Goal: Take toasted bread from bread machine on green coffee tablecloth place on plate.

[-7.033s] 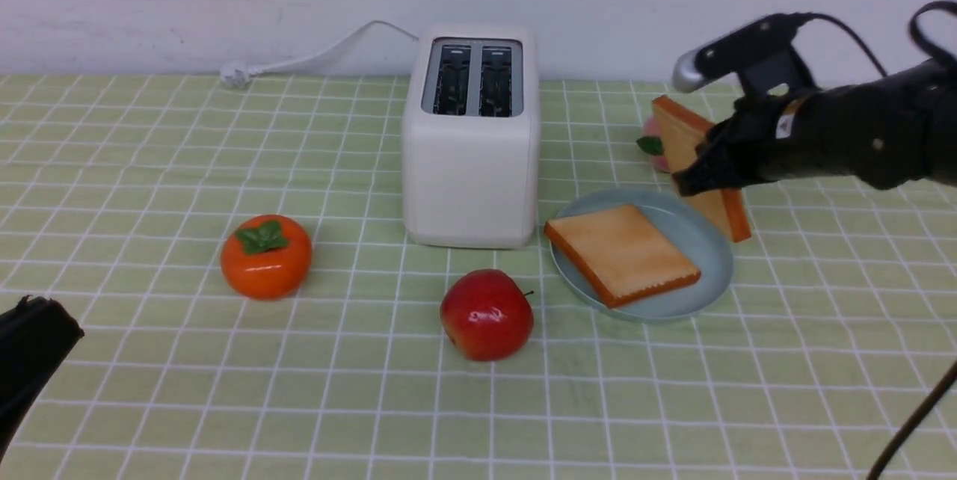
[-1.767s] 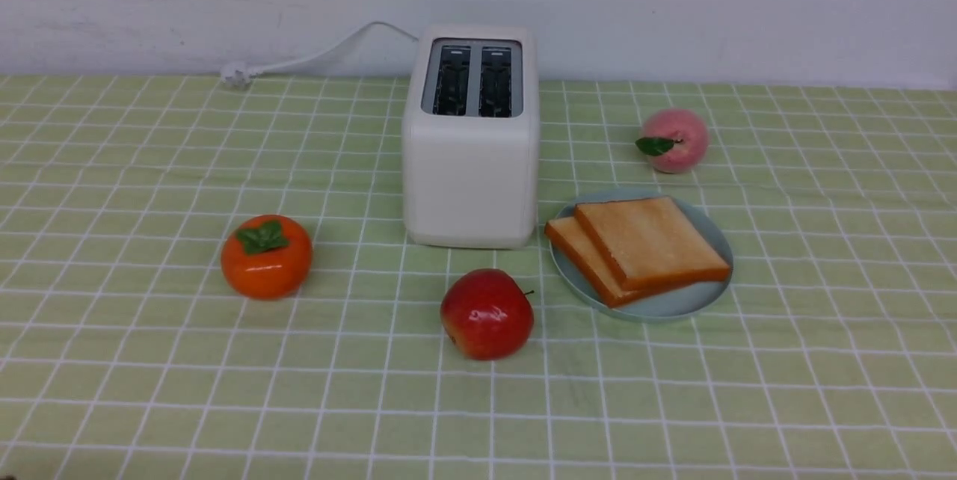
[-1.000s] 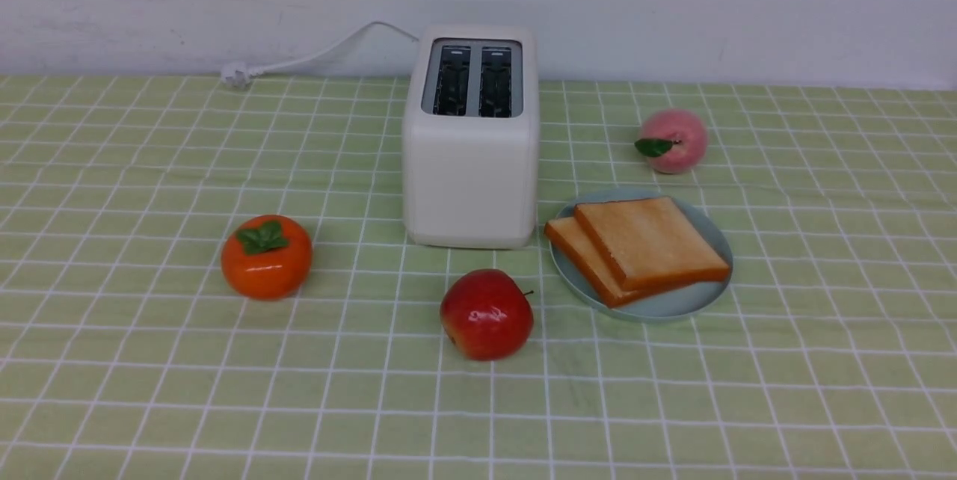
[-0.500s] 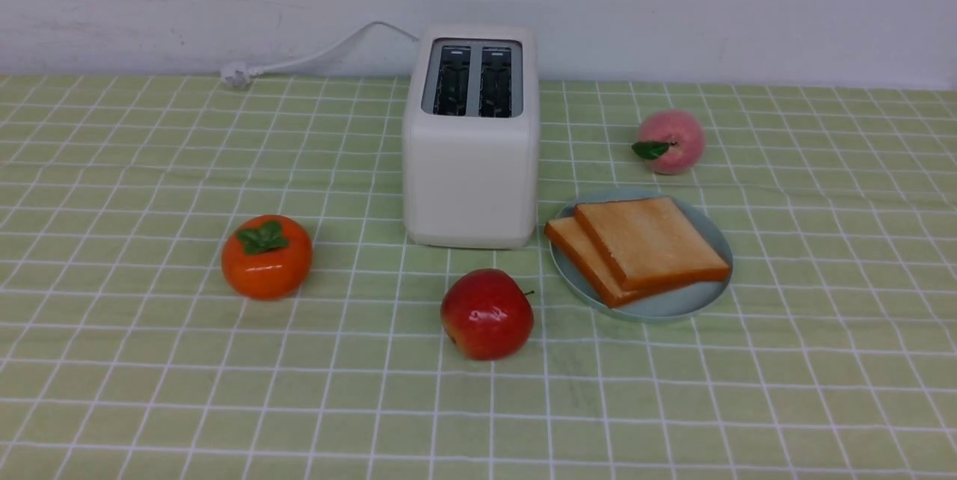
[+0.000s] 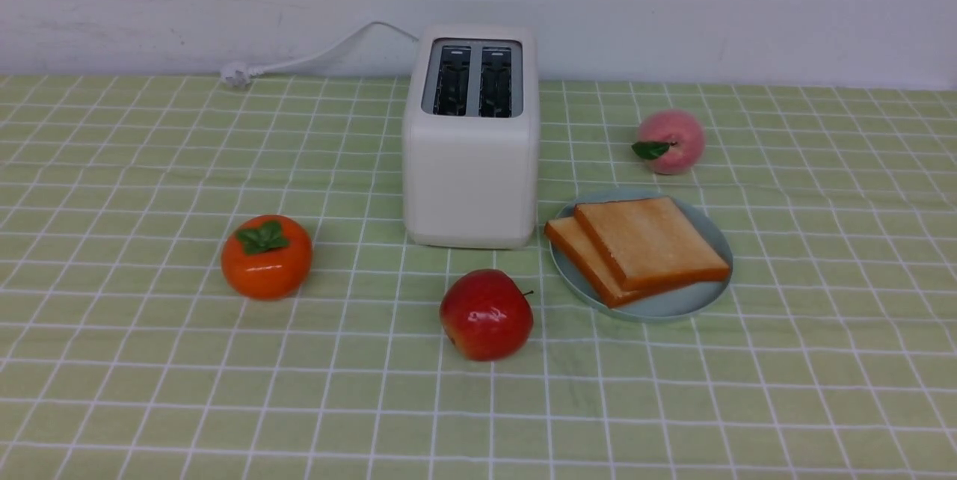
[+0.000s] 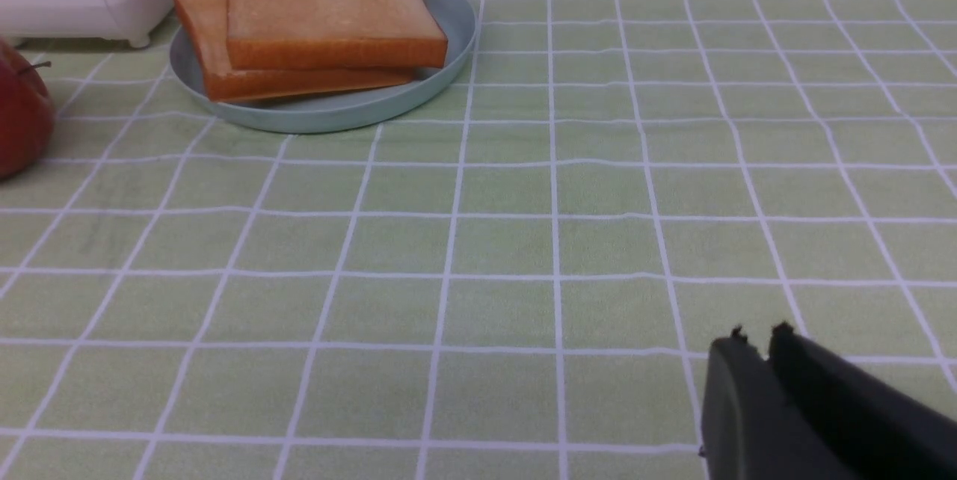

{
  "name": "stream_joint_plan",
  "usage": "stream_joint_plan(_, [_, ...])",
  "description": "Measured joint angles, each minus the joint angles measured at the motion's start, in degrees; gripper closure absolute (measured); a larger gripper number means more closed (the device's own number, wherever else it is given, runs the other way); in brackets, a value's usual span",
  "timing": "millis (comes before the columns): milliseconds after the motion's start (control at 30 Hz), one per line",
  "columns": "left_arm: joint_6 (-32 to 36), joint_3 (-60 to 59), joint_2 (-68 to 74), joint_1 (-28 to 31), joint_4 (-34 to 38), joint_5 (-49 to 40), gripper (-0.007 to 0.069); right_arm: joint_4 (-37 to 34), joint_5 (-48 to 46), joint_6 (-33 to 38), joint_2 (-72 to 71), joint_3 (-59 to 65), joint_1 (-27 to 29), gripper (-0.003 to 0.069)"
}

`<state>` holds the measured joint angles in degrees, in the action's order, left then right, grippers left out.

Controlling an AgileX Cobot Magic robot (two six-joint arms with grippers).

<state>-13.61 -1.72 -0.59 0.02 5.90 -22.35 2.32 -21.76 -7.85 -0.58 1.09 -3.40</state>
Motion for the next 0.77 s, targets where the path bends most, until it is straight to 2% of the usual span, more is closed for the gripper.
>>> stream_joint_plan(767, [0.0, 0.0, 0.0, 0.0, 0.0, 0.0, 0.0617, 0.1, 0.0, 0.0, 0.0, 0.0, 0.0, 0.0564])
